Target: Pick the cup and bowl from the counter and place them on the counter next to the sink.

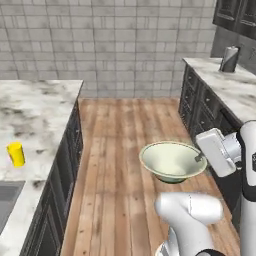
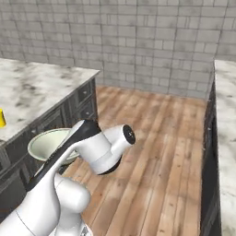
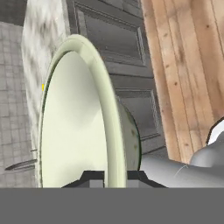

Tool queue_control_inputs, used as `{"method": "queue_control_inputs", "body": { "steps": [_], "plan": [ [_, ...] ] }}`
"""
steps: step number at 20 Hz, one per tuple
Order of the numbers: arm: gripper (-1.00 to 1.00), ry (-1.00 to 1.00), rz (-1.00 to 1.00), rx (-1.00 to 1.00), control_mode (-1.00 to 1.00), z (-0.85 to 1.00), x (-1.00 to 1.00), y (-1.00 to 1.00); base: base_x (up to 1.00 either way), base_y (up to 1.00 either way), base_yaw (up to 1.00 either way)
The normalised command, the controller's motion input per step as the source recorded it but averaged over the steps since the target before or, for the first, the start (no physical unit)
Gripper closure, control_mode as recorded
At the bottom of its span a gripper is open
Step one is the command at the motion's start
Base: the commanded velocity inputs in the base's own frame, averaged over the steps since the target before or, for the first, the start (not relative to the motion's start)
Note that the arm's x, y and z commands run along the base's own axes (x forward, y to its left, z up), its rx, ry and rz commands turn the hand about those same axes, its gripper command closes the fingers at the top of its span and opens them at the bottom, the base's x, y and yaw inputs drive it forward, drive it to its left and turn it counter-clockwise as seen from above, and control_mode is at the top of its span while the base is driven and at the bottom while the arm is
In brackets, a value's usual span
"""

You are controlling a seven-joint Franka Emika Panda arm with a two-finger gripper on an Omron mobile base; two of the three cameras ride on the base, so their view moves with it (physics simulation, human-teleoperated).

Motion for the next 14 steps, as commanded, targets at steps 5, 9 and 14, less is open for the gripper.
{"method": "queue_control_inputs", "body": {
  "steps": [5, 9, 14],
  "plan": [
    [1.00, 0.00, 0.00, 0.00, 1.00, 0.00, 0.00, 0.00, -0.01, 0.03, 0.88],
    [1.00, 0.00, 0.00, 0.00, 1.00, 0.00, 0.00, 0.00, -0.80, 0.01, 0.76],
    [1.00, 0.00, 0.00, 0.00, 1.00, 0.00, 0.00, 0.00, -0.91, 0.00, 0.58]
  ]
}}
